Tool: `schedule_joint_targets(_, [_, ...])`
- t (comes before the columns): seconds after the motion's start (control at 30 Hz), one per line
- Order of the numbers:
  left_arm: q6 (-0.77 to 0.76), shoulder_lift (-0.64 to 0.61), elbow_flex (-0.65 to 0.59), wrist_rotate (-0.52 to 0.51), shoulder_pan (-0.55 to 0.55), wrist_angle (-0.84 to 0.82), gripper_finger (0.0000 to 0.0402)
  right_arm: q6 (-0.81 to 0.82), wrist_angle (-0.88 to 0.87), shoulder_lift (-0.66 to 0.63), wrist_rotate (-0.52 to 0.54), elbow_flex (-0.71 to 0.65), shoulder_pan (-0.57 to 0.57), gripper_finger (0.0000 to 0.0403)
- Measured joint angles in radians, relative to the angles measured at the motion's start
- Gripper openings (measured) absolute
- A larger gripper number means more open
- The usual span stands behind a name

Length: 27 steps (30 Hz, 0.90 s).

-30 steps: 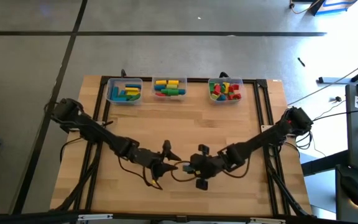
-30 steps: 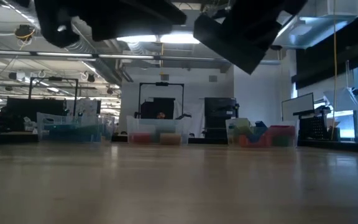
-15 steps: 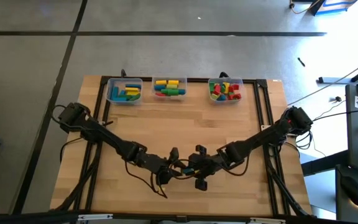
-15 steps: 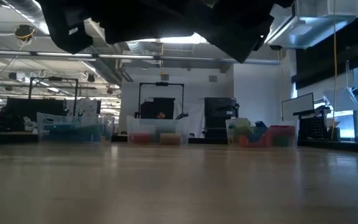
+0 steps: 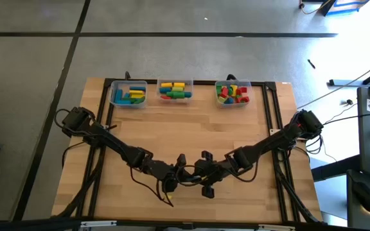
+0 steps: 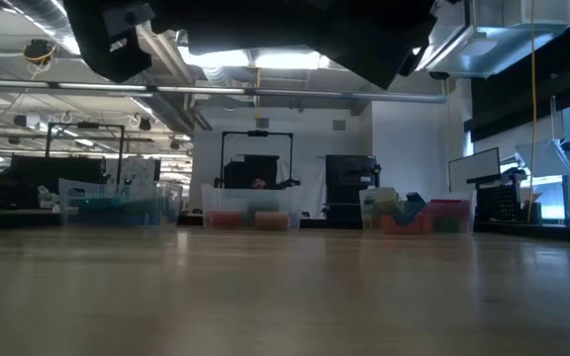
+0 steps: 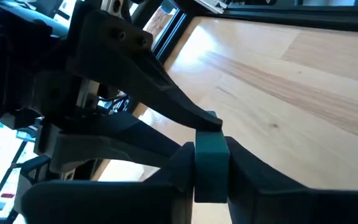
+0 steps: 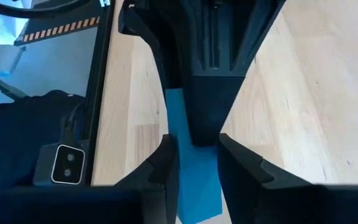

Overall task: Sort blocks by size
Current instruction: Put the blue rectangular block into the left transparent bin

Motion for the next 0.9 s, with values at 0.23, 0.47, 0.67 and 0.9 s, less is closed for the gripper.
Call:
schedule_joint_targets(0.23, [-0.013,-0.002,0.000,-0.006,-0.012,-0.017,0.0047,0.041,0.005,0.000,-0.035,0.000,0.002,0.0096])
schedule_joint_targets(0.47, [-0.184,-0.089,0.000,-0.053,-0.027,-0.206,0.0055,0.051,-0.041,-0.032,-0.094,0.000,0.019,0.0096])
schedule_joint_targets(0.67, [-0.384,-0.214,0.000,-0.059,-0.026,-0.463,0.0050,0.102,-0.056,-0.030,-0.107,0.000,0.049,0.0125])
schedule_joint_targets(0.9, [-0.629,-0.368,0.000,-0.164,0.006,-0.775,0.0049,0.131,-0.128,-0.029,-0.064,0.000,0.061,0.0225])
